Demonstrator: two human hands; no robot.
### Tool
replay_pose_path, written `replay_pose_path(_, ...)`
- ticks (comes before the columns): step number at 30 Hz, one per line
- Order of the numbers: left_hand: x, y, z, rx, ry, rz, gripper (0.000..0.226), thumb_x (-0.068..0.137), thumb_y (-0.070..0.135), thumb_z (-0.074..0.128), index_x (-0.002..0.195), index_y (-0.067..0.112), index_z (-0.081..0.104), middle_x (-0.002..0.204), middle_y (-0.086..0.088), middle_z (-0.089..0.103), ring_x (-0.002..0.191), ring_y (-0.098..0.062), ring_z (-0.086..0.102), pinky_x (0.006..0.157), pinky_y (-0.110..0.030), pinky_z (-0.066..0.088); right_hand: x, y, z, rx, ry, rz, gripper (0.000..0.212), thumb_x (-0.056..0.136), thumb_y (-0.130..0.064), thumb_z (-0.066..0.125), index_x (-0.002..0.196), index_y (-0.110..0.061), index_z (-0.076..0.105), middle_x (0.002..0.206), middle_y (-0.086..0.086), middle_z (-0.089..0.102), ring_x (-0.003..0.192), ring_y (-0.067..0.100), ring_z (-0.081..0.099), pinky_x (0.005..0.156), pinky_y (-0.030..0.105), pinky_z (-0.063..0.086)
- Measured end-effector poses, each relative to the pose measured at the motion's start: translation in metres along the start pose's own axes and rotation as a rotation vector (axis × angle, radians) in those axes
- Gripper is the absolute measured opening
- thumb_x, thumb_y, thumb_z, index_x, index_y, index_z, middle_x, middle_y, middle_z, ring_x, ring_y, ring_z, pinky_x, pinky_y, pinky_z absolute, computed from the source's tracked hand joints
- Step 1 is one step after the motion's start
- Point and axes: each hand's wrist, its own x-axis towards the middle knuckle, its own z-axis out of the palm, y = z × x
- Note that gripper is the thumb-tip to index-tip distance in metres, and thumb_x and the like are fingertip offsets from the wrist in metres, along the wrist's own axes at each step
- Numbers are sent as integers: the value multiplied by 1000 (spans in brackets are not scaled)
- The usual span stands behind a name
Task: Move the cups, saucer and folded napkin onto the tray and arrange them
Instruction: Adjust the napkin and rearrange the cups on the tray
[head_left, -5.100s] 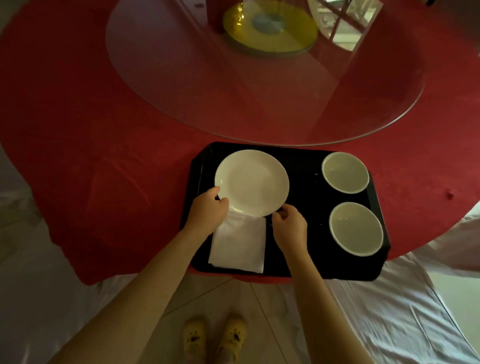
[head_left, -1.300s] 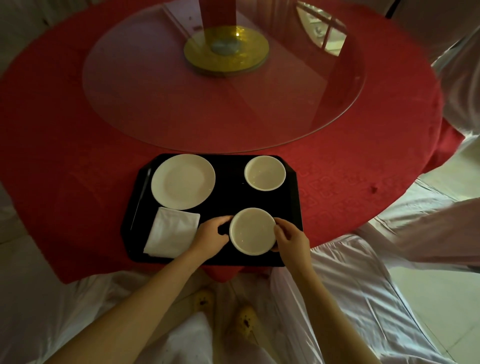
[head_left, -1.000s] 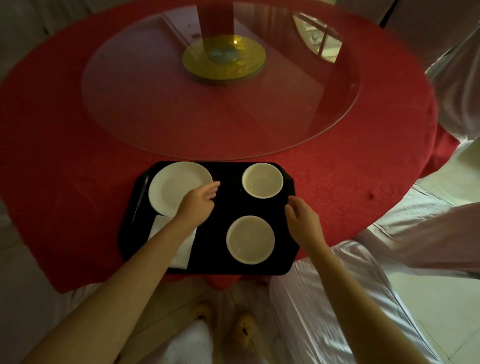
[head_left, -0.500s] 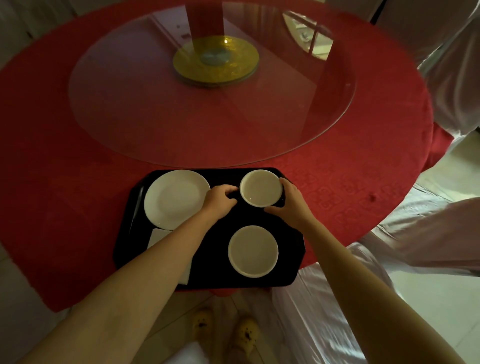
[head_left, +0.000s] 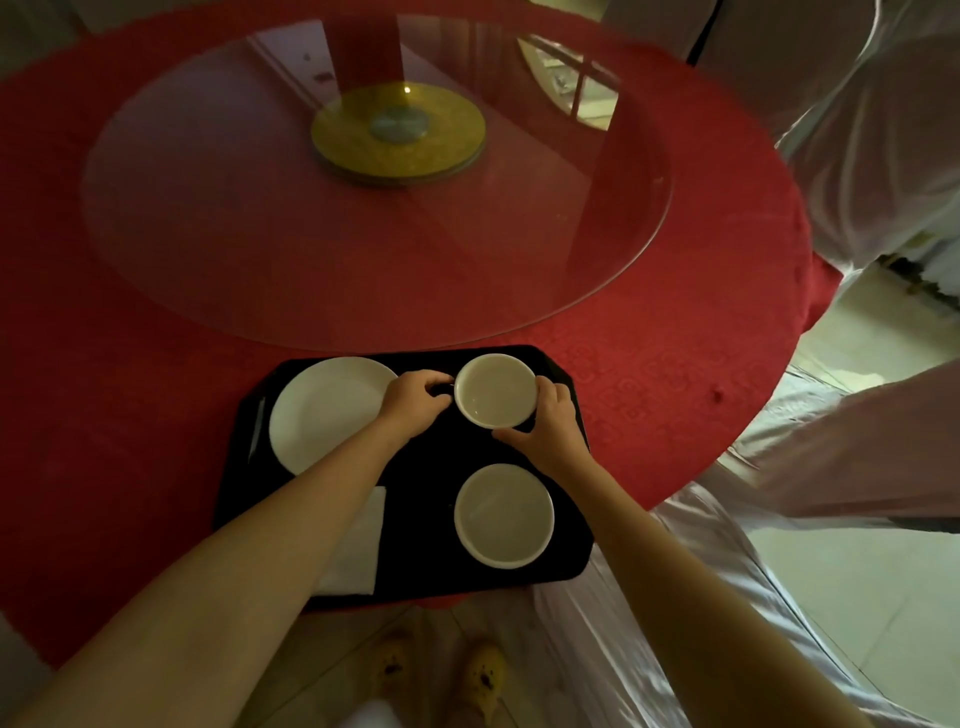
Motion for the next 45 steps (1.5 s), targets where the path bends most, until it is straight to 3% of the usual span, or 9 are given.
replay_pose_path(5,3,-4,-2,-12,5,14,37,82,8,60,119,11,59,126,-10,61,118,-22,54,99,-33,42,-4,-4,7,-1,31,18,80,68,-27,80,131,-9,33,129,13,37,117,27,39,89,30,35)
replay_pose_path(9,-7,-8,-1,-79,21,-39,55,84,10,60,135,15,41,137,-12,50,124,-24,49,101,-34,40,-8,-6,-1,34,-31,35,78,76,-30,74,136,-8,29,137,15,35,125,30,37,97,34,37)
replay_pose_path(12,-32,-21,-1,-94,81,-61,47,86,9,54,132,13,45,132,-12,55,118,-23,54,93,-25,39,-19,0,-14,18,-8,48,48,88,-30,59,124,-1,48,124,20,55,113,33,53,91,46,48)
replay_pose_path(16,-82,-42,12,-88,-38,-66,32,90,8,49,121,12,57,124,-9,62,112,-20,57,89,-22,39,-50,15,-24,-31,67,101,25,93,-23,50,94,-4,65,87,14,71,70,23,61,62,32,45)
replay_pose_path(21,-115,-41,27,-130,-131,-45,29,92,14,49,119,15,59,124,-3,62,115,-16,54,92,-21,39,-77,23,-13,-52,-33,99,27,93,-24,51,90,-4,69,83,14,72,73,25,65,65,38,52)
replay_pose_path(26,-122,-40,29,-162,-94,-83,23,90,18,53,110,15,65,114,-4,67,100,-11,56,87,-23,42,-80,26,-7,17,-9,70,21,91,-17,55,101,-9,71,89,8,73,69,8,56,59,8,39)
replay_pose_path(34,-130,-51,36,-183,-80,-104,22,89,23,55,107,17,66,107,-1,68,99,-13,60,83,-23,45,-77,29,-4,15,-8,8,22,92,-18,53,103,-9,70,93,5,72,76,7,57,59,3,36)
replay_pose_path(41,-70,-35,2,-196,78,-48,42,92,9,44,133,17,45,134,-9,54,120,-19,51,92,-23,37,-46,24,-14,155,72,136,35,94,-26,48,125,-11,56,113,10,67,99,23,65,89,42,54)
replay_pose_path(45,-24,-15,-5,-192,22,-17,51,90,-1,39,138,18,37,142,-12,44,130,-20,43,93,-22,38,-15,13,-12,264,29,216,41,95,-24,44,136,-15,44,100,8,67,83,20,66,81,38,57)
